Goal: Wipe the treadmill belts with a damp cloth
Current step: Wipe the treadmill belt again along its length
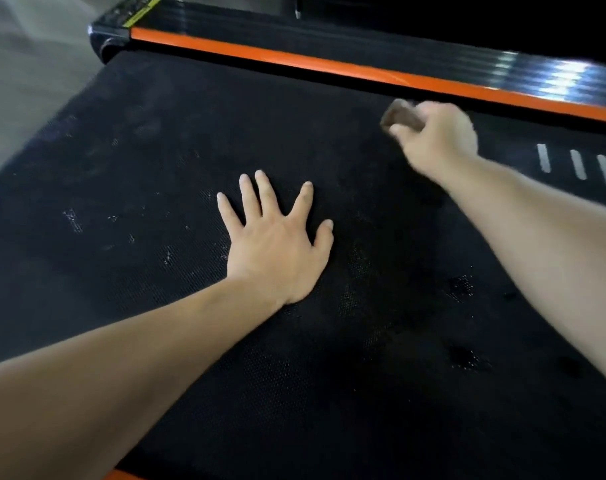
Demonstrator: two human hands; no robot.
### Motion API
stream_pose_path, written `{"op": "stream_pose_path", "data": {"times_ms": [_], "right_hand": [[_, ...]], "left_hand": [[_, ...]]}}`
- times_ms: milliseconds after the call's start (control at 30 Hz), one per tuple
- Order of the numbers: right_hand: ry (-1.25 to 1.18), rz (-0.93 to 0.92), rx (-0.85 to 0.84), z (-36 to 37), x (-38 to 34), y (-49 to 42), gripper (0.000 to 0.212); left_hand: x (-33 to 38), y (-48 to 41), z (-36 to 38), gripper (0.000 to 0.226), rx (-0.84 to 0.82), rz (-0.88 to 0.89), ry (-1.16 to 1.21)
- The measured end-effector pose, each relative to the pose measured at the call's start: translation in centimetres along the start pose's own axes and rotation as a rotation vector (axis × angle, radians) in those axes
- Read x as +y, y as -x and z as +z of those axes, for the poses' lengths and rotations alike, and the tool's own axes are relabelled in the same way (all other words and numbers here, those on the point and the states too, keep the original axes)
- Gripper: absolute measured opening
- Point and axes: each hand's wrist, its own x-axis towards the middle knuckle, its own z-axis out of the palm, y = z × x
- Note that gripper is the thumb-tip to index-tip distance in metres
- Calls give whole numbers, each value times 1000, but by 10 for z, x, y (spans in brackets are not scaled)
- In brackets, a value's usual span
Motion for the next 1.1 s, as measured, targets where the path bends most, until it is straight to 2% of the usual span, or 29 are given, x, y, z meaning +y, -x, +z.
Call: {"op": "stream_pose_path", "data": {"times_ms": [33, 100, 167, 233, 300, 433, 500, 600, 667, 800, 900, 1000, 1033, 1100], "right_hand": [[3, 106, 33, -1, 3, -13, 30], [40, 130, 74, 7, -3, -21, 28], [17, -23, 37, 18, -18, -11, 28], [-45, -217, -94, 23, -21, -1, 25], [-4, -259, -127, 16, -16, -7, 23], [90, 200, 95, 4, 16, -46, 36], [149, 163, 157, 17, 9, -41, 39], [73, -2, 74, 26, -3, -26, 37], [94, 58, 27, 12, 7, -31, 36], [116, 282, 103, -15, 47, -47, 35], [120, 128, 130, -6, 47, -24, 38], [51, -122, 11, -3, 45, 5, 35], [60, -130, 0, -7, 49, 6, 34], [74, 3, 55, -17, 61, -6, 36]], "left_hand": [[1, 0, 1, 70, 3, 1, -6], [1, -1, 1, 71, 13, 3, -13], [1, -1, 0, 70, 25, 22, 0], [1, -2, 0, 67, 34, 63, 14], [0, -2, 0, 64, 31, 109, 16], [0, -2, 1, 65, 22, 125, 16], [0, -2, 2, 66, 14, 119, 7], [-1, -3, 2, 66, 9, 110, 1], [-1, -3, 2, 65, 4, 108, 7], [0, -4, 1, 67, 0, 104, 15], [-1, -3, 1, 65, -13, 98, 11], [1, -3, -1, 66, -15, 96, 13], [1, -4, -1, 67, -12, 95, 13], [0, -4, 0, 66, -12, 95, 12]]}}
